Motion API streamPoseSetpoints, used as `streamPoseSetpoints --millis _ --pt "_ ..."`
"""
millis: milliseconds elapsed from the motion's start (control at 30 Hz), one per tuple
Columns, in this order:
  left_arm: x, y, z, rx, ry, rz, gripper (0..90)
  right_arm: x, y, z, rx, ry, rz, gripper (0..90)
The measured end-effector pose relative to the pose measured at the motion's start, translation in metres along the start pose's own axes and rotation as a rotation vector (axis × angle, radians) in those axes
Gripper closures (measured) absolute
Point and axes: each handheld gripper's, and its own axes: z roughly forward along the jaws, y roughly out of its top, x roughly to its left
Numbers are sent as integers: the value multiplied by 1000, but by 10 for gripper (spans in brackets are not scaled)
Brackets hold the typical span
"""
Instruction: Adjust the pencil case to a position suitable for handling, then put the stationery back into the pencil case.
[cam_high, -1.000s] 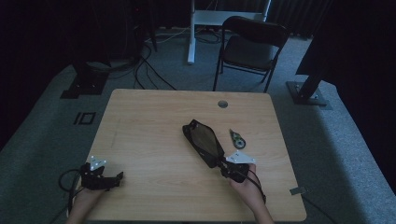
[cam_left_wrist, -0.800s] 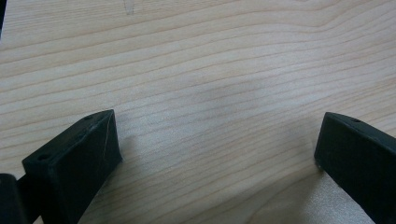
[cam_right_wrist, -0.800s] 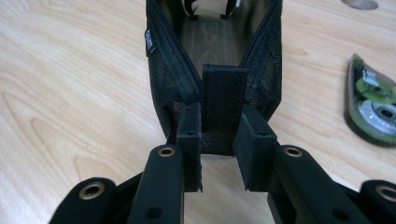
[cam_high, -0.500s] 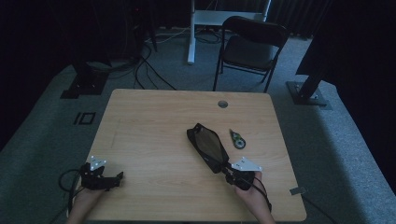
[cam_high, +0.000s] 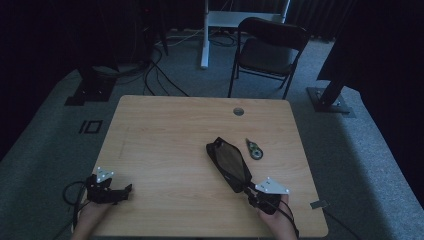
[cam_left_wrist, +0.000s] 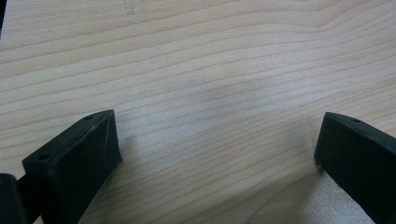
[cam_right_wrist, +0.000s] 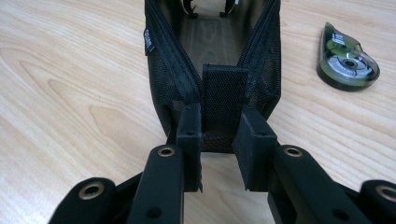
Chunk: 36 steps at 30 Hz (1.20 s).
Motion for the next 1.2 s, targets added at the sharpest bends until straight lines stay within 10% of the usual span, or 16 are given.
streamPoseSetpoints --millis 667,1200 --pt "0 0 0 0 0 0 1 -38 28 -29 -112 -81 43 510" --pt "0 0 0 0 0 0 2 -94 24 19 -52 -162 71 453"
